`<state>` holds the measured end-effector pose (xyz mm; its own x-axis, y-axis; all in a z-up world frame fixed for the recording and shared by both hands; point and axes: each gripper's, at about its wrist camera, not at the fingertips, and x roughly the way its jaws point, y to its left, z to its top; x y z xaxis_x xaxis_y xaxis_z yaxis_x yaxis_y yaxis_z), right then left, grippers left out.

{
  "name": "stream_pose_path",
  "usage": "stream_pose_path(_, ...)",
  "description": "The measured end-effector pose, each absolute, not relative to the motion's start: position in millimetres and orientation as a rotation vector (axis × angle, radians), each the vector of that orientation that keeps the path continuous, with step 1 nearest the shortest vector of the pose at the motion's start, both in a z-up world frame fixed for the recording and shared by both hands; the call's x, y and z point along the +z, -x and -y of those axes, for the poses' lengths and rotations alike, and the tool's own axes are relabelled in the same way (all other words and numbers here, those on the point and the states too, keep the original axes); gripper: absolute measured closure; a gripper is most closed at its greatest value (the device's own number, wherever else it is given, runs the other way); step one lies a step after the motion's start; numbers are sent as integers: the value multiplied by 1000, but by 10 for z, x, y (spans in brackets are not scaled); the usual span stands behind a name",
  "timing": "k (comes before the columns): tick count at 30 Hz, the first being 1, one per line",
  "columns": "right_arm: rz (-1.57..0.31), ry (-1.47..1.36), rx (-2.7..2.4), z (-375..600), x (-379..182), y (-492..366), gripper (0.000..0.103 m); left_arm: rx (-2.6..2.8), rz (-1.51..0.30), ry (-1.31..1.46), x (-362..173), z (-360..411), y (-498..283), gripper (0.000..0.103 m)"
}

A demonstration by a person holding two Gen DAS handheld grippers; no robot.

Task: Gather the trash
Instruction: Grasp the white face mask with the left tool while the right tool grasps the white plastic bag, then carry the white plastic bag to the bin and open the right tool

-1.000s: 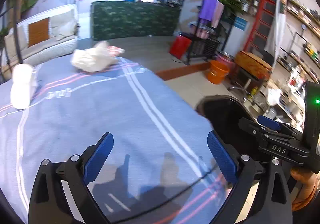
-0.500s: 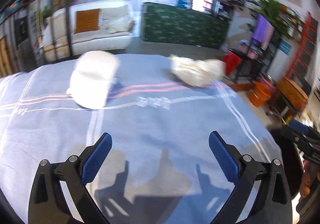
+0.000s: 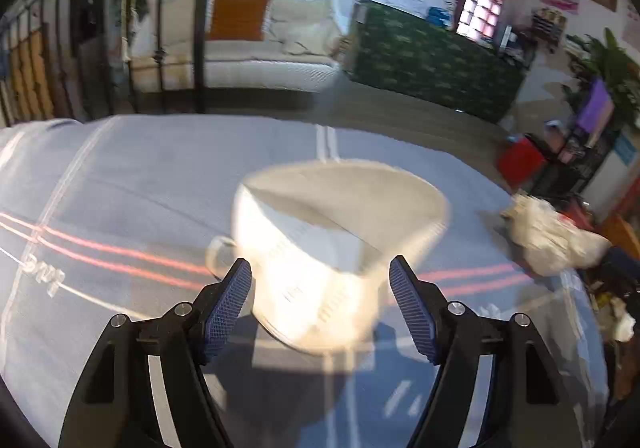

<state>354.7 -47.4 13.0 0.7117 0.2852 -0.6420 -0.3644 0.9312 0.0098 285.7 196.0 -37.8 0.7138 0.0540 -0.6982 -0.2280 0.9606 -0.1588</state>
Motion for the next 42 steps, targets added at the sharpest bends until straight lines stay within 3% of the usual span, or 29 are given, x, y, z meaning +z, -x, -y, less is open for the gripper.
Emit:
stream_pose_path(5,-711,226,370,166,25,-3861,15,220,-690,365,-432,-2249,-2698,34)
stream_pose_path(7,-749,283,332,73,-85,-3986,17,211,-755,369,-560,-2298,-2780,34)
stream_pose_path(9,-797,315,335,9,-222,-4081,47,175,-795,407,-669,-2304,-2842,34)
stream_pose_path(11,-824,331,340,-12,-282,-4095,56,178,-780,406,-657,-2277,-2833,38)
stream_pose_path(12,-816,332,345,-13,-283,-4075,64,170,-780,408,-641,-2263,-2834,47)
stream_pose_path(16,-787,357,357,-20,-245,-3964,78,137,-789,395,-626,-2150,-2848,75)
stream_pose_path(18,-773,349,361,-9,-209,-3909,78,117,-780,377,-603,-2074,-2829,90)
stream_pose_path(21,-750,343,360,6,-163,-3822,79,102,-763,356,-556,-2000,-2815,98)
stream_pose_path(42,-684,129,347,953,246,-2310,79,-91,-626,316,38,-1054,-1693,100)
